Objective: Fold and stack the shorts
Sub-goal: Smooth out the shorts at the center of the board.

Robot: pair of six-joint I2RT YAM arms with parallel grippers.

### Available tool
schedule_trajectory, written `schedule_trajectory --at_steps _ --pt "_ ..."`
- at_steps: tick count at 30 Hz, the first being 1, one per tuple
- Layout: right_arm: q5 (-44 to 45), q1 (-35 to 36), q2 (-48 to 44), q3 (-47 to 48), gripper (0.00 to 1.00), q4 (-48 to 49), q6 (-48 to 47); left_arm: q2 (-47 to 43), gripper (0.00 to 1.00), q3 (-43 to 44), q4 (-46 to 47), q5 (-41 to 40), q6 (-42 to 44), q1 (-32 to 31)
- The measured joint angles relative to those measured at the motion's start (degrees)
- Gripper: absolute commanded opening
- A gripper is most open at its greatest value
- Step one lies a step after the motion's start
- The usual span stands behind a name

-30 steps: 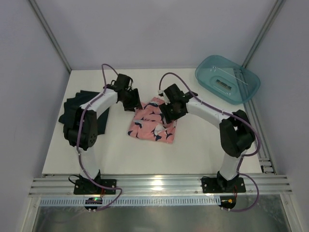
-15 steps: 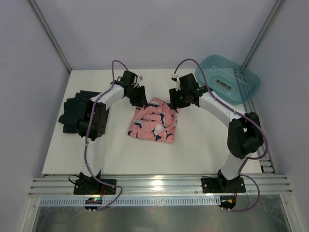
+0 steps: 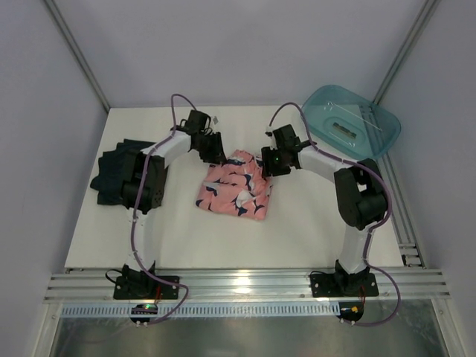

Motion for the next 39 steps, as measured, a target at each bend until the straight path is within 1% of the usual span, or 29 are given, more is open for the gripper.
schedule_trajectory --at_steps 2,4,7,8,10,11,14,16,19,20,24,28,30,33,37,39 --pt "0.33 -0.13 -0.79 -0.07 0.50 -0.66 -0.04 -1.27 0.43 -0.02 -0.50 -1.51 -0.33 0.07" --pt "0.13 -0.24 -2.89 -0.20 0.50 -1.81 -0.04 -4.42 0.44 -0.33 -1.84 -4.02 -0.42 0.04" --pt "-3.65 -0.39 -8.44 -0.50 0.44 -3.67 -0.09 -12.92 0.41 -2.82 -3.02 -6.93 -1.20 -0.48" --pt "-5.68 -0.44 -10.54 -0.50 0.39 -3.76 -0.04 -16.41 0.38 -4.17 -3.08 -7.45 -1.70 -0.74" --pt "-10.88 -0.44 -14.43 -0.59 0.36 -3.15 0.20 -22.97 0.34 -6.93 -2.93 -7.23 -3.72 -1.64" --pt "-13.49 -0.35 -15.78 -0.98 0.35 -2.25 0.50 -25.83 0.31 -8.63 -2.05 -6.67 -4.85 -2.19" --pt "-22.49 0.22 -19.04 -4.57 0.36 2.49 1.97 -30.49 0.28 -15.02 1.66 -4.33 -8.72 -4.17" --pt "-27.56 1.05 -19.04 -7.69 0.36 5.42 2.99 -30.38 0.26 -19.54 3.43 -3.26 -11.02 -5.84" --pt "-32.68 2.62 -17.07 -12.46 0.36 9.18 4.70 -26.82 0.23 -25.90 5.18 -2.58 -14.34 -8.07" --pt "-34.07 3.06 -15.96 -14.10 0.36 10.67 5.53 -25.38 0.22 -27.50 5.14 -2.67 -15.10 -8.59" --pt "-37.29 4.04 -10.91 -19.65 0.36 15.82 8.09 -22.08 0.21 -31.28 4.63 -4.76 -17.29 -8.68" --pt "-37.59 3.91 -6.58 -21.92 0.36 18.29 9.31 -21.38 0.21 -31.50 4.85 -6.36 -17.99 -8.17" --pt "-37.38 3.91 -5.44 -22.23 0.36 19.04 9.75 -21.16 0.24 -31.50 5.07 -6.80 -18.05 -8.09" --pt "-36.65 3.91 -5.44 -22.25 0.36 19.04 9.64 -21.05 0.27 -31.50 5.14 -7.56 -18.01 -8.09" --pt "-34.86 3.91 -6.60 -22.23 0.36 16.83 8.92 -21.20 0.37 -30.10 3.15 -9.38 -17.66 -8.09" --pt "-33.64 3.91 -9.05 -22.12 0.36 14.80 8.55 -21.51 0.38 -27.74 0.92 -10.23 -17.35 -8.09"
